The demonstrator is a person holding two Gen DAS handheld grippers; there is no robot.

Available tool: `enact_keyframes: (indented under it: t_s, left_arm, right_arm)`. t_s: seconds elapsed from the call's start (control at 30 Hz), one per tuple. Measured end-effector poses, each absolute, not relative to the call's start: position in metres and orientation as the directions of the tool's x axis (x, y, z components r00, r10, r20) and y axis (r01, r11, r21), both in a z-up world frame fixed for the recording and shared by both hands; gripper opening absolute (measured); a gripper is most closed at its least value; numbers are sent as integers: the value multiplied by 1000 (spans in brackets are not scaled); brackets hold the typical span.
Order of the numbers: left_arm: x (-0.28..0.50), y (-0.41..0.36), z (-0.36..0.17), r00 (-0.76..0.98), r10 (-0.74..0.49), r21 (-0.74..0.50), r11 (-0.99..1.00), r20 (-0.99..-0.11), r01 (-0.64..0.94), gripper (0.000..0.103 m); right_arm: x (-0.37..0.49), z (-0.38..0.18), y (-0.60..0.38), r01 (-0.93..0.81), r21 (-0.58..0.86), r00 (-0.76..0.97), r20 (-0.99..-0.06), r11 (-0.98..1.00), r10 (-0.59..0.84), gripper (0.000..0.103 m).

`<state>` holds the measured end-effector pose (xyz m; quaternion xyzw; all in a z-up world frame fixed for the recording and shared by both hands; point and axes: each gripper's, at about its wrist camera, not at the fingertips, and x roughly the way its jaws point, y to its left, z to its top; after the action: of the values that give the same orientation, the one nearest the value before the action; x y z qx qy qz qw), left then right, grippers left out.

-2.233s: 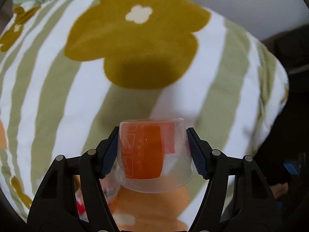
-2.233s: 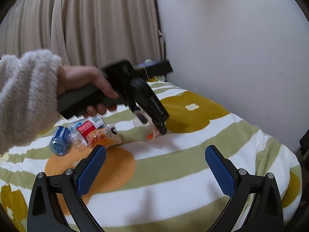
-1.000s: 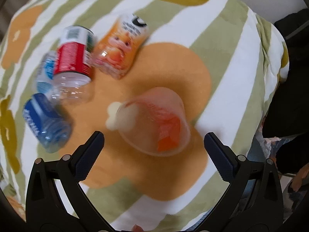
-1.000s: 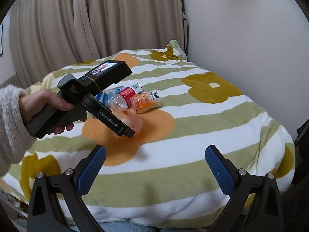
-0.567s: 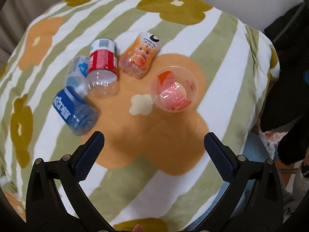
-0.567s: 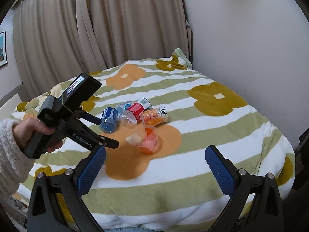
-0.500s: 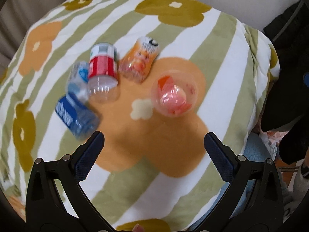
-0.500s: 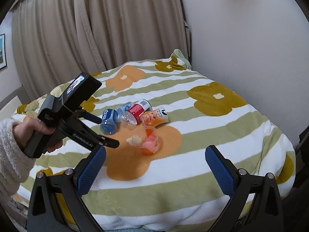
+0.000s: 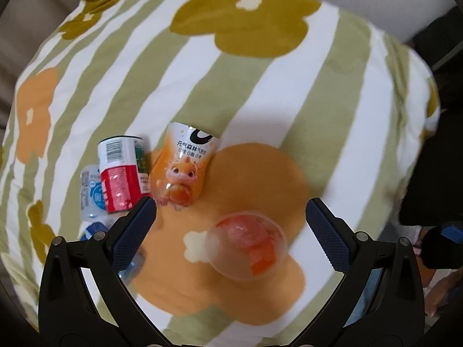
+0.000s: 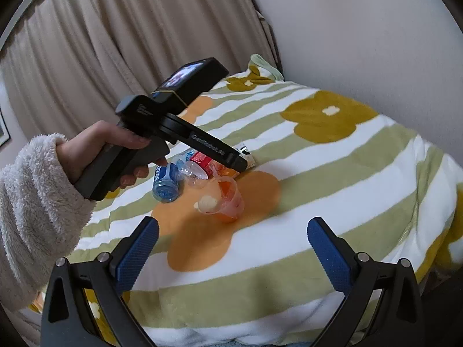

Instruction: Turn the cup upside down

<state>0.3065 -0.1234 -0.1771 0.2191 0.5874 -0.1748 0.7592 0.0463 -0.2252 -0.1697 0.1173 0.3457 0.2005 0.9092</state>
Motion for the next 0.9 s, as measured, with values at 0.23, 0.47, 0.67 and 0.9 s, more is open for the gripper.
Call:
enact_keyframes:
  t_s: [0.23,0.47,0.67,0.9]
  left_arm:
    - [314,-125,-209,251,65,194,824,-966,533,103]
    - [306,-107,-213,249,56,182,835,-967,519,103]
    - [286,-93,-203,263,34,171,839,-964,517,102]
    - [256,-66,-212,196,17,121,837,-980,534,102]
  right_arm:
    - [52,-175,-224,-275,375,682,-572,885,455,103]
    - [54,-177,-220,-284,380,676,-572,880,465,103]
    - [52,-175,-220,-295,367,681,-567,882,464,103]
    - [49,-173,-213,-315,358,681,-560,879,472,103]
